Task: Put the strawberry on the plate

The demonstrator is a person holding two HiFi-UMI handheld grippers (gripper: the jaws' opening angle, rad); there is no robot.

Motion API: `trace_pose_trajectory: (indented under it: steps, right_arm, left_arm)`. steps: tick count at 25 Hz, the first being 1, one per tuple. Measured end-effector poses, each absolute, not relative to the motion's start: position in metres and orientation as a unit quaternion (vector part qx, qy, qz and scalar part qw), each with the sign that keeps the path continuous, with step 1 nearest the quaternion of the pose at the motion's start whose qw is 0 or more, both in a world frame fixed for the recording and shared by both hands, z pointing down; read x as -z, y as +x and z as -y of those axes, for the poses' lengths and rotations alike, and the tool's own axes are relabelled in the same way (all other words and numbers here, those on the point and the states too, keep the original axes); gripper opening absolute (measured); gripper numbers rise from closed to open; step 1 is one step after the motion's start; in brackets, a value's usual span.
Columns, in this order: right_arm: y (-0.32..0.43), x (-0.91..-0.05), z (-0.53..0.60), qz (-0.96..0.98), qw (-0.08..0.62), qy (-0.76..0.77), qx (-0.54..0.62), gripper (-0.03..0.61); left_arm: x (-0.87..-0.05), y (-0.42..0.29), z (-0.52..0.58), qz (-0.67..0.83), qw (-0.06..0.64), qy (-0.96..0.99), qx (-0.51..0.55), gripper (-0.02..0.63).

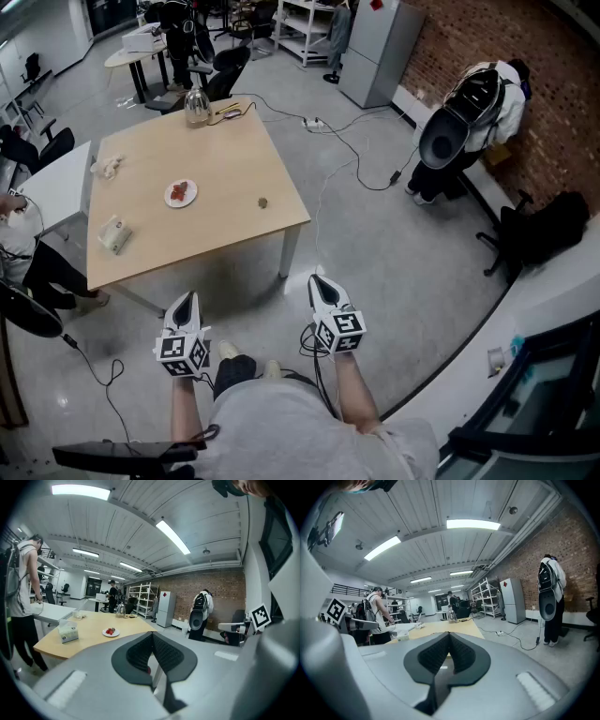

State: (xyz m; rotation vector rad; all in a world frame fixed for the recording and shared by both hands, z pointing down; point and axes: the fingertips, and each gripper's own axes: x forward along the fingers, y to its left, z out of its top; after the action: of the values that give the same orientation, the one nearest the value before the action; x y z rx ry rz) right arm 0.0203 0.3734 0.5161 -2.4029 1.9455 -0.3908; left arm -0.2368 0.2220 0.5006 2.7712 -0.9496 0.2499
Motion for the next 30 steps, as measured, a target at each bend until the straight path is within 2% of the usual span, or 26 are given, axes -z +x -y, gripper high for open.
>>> trace_pose_trajectory:
  steps: [17,30]
  right_arm:
    - [0.037,-0.518,-0.381,-0.606,0.022,-0.786,0.121,0.006]
    - [0.084,-0.533,-0.311,-0.595,0.014,-0.791,0.139,0.006]
  left_arm:
    - [-0.495,-0.2,-0.222,0.287,0.085,0.95,-0.087,0.018]
    - [-0.515,-0.148,-0.15,0.277,0.097,0.949,-0.116,0.018]
